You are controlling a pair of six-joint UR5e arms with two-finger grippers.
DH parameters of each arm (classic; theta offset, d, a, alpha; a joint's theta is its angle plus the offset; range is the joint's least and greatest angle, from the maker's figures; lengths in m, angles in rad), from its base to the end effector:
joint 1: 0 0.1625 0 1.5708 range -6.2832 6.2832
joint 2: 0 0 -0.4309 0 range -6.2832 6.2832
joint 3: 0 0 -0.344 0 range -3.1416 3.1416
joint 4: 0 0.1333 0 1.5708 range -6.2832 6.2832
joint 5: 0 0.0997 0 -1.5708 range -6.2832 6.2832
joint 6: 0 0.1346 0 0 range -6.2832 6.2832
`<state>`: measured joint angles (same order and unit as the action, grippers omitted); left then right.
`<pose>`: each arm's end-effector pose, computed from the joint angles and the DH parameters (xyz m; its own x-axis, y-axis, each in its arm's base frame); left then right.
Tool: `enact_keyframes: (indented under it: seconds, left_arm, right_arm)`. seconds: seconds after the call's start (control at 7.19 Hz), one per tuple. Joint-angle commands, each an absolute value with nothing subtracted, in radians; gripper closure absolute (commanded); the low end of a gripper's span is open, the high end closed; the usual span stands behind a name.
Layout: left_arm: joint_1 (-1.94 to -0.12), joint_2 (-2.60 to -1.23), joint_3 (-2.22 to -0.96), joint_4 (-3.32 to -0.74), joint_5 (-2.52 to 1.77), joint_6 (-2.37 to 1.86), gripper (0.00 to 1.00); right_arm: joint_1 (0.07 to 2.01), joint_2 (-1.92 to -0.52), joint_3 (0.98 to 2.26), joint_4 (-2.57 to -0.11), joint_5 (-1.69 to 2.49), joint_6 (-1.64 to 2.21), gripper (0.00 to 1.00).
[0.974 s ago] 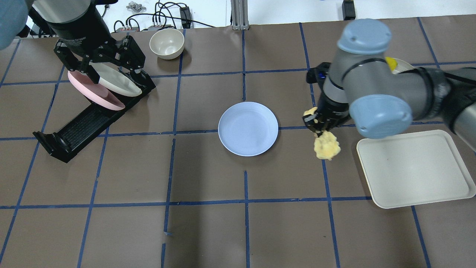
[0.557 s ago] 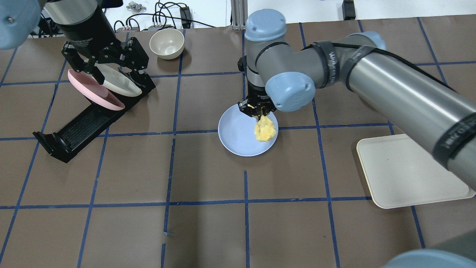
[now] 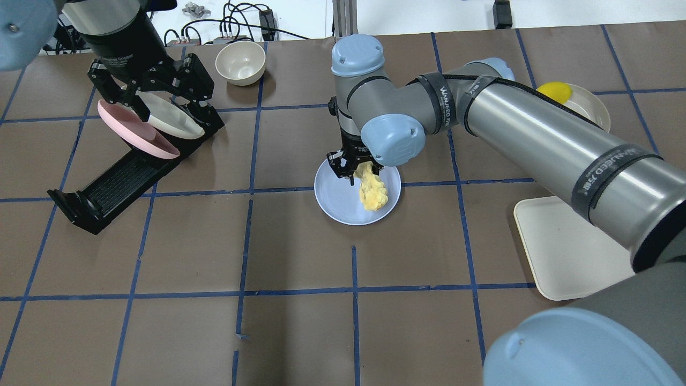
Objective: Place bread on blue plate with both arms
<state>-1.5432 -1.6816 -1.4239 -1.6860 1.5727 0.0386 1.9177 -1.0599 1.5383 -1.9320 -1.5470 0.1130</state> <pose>-0.1197 -0.4837 0.4611 -0.9999 0.0110 0.0011 0.0111 0.9968 0.0790 0.3321 -0.5172 0.2347 -0.9732 -0.2298 -0.0103 -0.2294 0.9661 0.1189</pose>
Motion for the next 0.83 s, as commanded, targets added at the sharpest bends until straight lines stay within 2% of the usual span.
enact_keyframes:
  seconds: [0.0,0.7]
  left_arm:
    - [-1.543,-1.698,-1.421,-1.709,1.577,0.04,0.0]
    - [-1.534,-1.675,-1.427,-1.735,1.58,0.038,0.0]
  right_arm:
    - [1.899,-1.052,1.525,-1.934,-1.546,0.12,0.0]
    - [1.728,-1.167,1.54,-1.925,-1.557,0.02,0.0]
